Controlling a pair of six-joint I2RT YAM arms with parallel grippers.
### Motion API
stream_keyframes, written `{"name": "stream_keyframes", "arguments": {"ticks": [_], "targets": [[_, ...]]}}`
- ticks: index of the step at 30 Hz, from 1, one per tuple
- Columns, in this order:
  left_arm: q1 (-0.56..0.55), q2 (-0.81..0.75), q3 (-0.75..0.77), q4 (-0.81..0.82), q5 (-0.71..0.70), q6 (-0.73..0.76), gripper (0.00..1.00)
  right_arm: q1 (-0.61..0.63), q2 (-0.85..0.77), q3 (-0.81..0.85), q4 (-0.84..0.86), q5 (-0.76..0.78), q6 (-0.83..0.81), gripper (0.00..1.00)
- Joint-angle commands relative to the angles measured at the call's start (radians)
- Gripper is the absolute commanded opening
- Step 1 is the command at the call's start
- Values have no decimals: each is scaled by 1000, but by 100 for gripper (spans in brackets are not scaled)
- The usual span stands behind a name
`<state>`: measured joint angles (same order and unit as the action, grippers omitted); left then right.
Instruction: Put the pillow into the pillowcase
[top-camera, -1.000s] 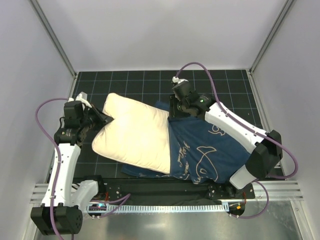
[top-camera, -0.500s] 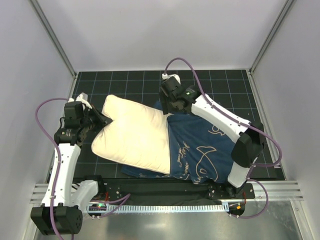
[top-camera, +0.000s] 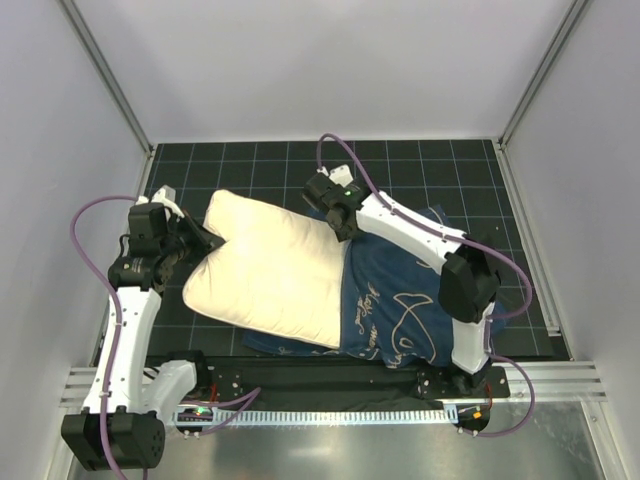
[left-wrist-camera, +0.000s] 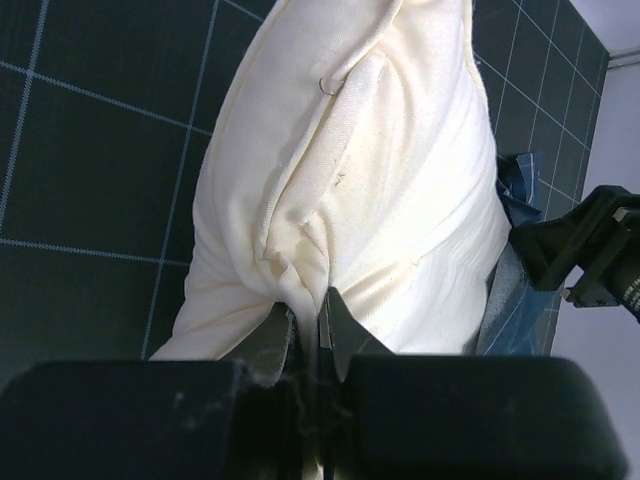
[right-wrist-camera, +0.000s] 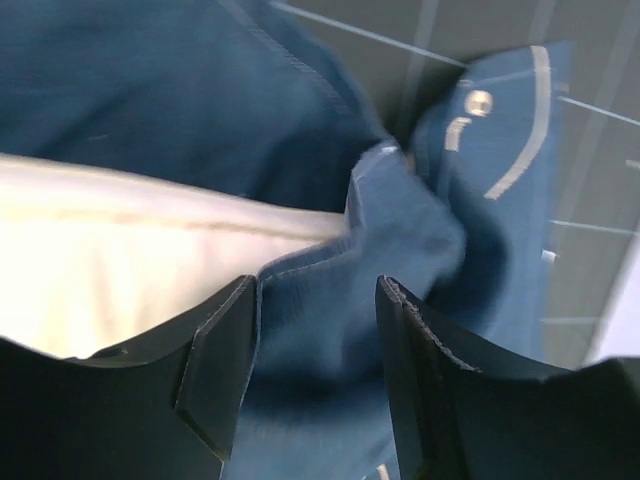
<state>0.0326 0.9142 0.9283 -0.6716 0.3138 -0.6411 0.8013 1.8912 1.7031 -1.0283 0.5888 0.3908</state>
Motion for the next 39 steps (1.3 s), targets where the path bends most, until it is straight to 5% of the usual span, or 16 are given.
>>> {"name": "stream_keyframes", "arguments": {"ticks": [1,6,7,9,17,22,29,39], "targets": [[-10,-20,21,10,57,24,0,-4,48,70,-121,189,52,57],[-13,-18,18,10,57,27,0,-4,79,87,-121,139,46,35],[-14,-15,17,12,57,27,0,-4,77,84,-115,128,42,19],[-17,-12,15,13,57,27,0,-4,60,82,-84,94,28,4],[-66,6,12,44,100,8,0,-4,55,242,4,-27,-61,4],[-112,-9,40,61,177,-40,0,12,89,416,19,-231,-92,4],[-123,-84,142,-8,186,-61,0,56,14,457,111,-518,-112,4],[-122,-167,258,-99,156,-80,0,27,-23,399,89,-530,-96,8]]}}
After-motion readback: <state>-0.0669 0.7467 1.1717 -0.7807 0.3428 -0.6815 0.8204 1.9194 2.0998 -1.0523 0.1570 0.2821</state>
